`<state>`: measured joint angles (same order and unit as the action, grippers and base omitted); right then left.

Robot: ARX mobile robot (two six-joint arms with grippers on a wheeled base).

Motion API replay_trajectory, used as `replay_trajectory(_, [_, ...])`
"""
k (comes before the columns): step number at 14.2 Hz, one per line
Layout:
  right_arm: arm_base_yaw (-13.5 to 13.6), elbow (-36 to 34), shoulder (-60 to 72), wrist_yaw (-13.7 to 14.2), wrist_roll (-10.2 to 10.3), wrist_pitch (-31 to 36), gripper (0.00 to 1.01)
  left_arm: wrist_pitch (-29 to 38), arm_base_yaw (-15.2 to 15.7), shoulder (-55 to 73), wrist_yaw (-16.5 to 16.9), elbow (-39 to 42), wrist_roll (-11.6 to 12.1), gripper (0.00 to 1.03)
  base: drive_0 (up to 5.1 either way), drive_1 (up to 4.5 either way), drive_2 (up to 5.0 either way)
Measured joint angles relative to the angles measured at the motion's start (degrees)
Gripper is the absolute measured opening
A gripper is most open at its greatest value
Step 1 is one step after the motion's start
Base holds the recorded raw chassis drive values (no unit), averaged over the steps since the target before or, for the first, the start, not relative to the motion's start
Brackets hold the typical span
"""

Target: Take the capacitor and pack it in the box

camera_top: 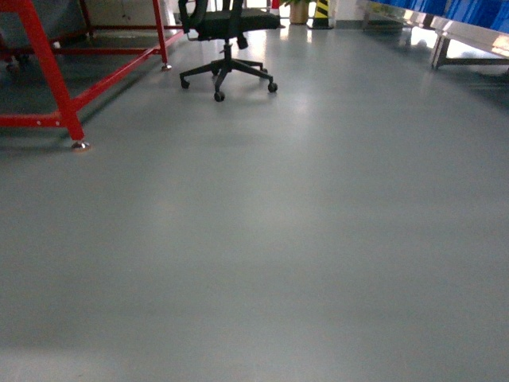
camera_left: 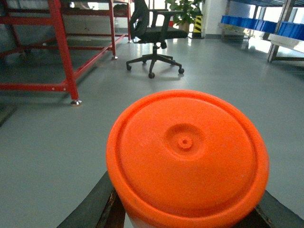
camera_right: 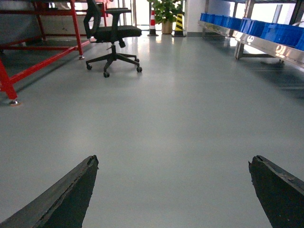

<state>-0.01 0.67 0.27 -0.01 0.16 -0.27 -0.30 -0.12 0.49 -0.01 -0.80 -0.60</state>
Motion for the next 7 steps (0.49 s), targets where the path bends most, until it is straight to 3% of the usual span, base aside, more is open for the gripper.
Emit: replay_trajectory(7, [0.0, 0.0, 0.0, 0.0, 0.0, 0.2, 0.98, -0.1, 0.0, 0.0, 0.0, 0.0, 0.0, 0.44, -5.0, 2.43, 2.4])
